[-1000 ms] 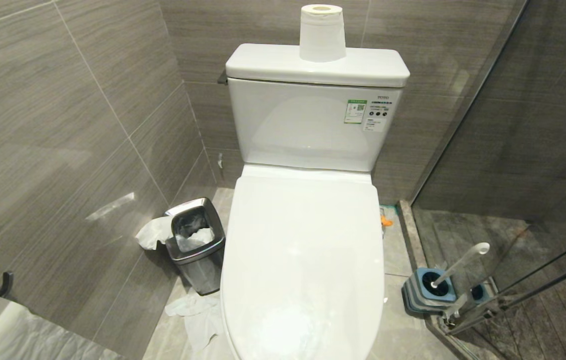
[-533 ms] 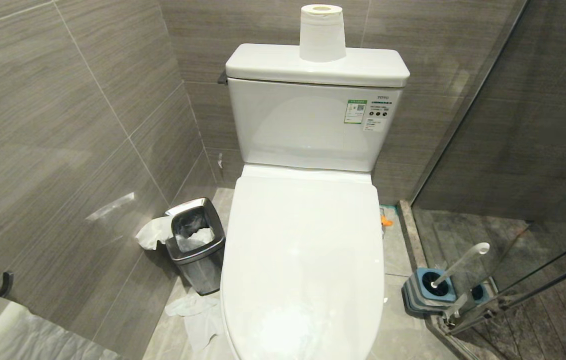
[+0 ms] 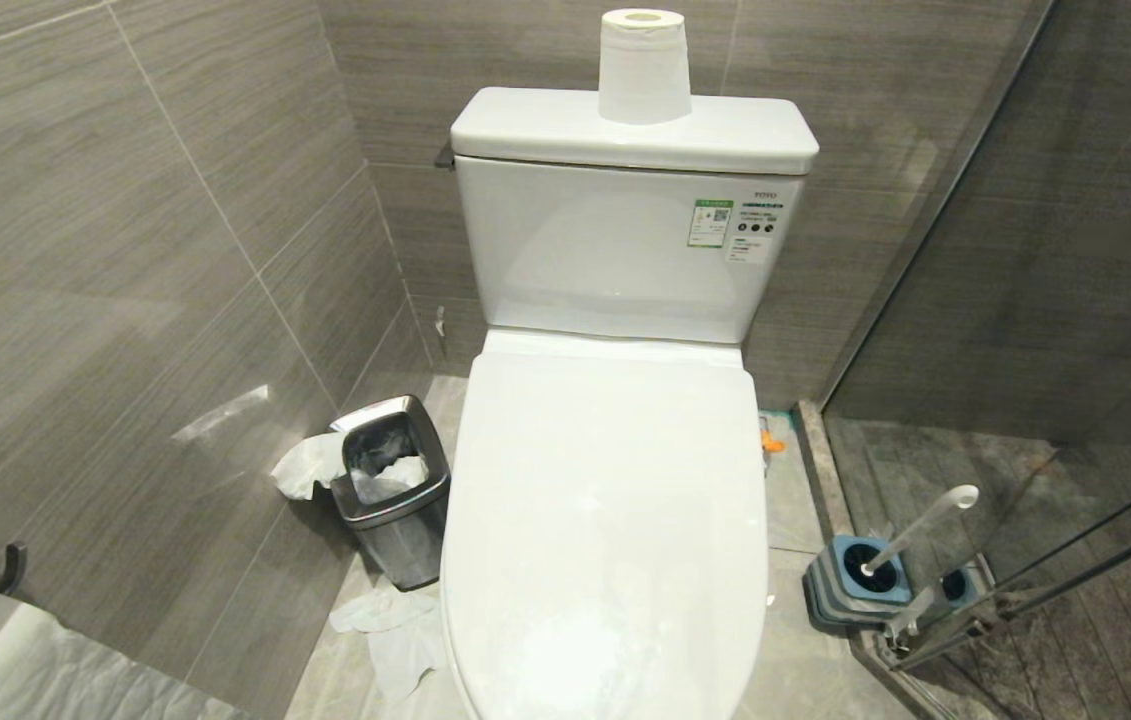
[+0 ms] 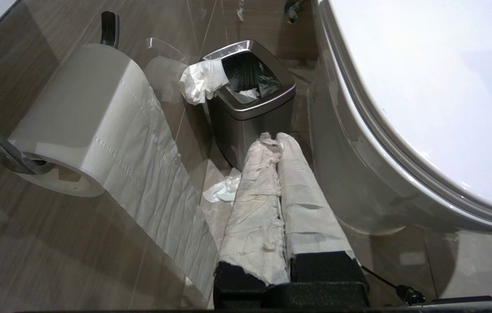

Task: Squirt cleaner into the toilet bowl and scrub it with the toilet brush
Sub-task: Use the left hand to lift the toilet lid slightly

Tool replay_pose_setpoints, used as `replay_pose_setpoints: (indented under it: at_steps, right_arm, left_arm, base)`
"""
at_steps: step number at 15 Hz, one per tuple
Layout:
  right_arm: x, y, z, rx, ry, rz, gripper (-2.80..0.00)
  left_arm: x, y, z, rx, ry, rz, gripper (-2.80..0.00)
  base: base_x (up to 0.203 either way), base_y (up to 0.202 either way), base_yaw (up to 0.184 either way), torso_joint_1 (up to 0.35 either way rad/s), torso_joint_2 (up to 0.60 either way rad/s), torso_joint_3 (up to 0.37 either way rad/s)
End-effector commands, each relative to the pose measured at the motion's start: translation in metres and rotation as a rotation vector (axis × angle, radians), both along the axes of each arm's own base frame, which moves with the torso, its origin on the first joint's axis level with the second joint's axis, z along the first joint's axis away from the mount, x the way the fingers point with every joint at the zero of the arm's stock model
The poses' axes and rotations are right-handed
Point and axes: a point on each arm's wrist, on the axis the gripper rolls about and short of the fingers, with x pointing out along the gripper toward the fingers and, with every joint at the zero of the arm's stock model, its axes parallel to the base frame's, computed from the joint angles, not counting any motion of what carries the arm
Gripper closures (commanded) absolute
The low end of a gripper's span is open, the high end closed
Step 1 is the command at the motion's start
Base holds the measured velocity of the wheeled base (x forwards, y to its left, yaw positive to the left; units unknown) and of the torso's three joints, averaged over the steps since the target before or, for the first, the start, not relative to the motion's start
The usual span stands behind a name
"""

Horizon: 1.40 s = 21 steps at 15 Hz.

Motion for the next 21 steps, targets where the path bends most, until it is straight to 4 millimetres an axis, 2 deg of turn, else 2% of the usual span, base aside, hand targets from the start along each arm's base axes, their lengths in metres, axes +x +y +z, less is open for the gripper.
replay_pose_setpoints:
  at_steps: [1, 18, 21]
  right_arm:
    - [0.0000, 0.0000, 0.0000, 0.000, 0.001, 0.001, 0.00]
    - [0.0000, 0.0000, 0.0001, 0.000, 0.000, 0.000, 0.00]
    - [0.0000, 0.0003, -0.0002, -0.097, 0.003, 0.012, 0.00]
  left_arm:
    - [0.0001, 0.0000, 0.0000, 0.000, 0.001, 0.001, 0.00]
    - [0.0001, 0.0000, 0.0000, 0.002, 0.001, 0.001, 0.00]
    - [0.0002, -0.0002, -0.0008, 0.099, 0.003, -0.010, 0.00]
  base:
    - [0.000, 0.000, 0.000, 0.000, 0.00, 0.000]
    - [0.000, 0.000, 0.000, 0.000, 0.00, 0.000]
    - [0.000, 0.000, 0.000, 0.000, 0.00, 0.000]
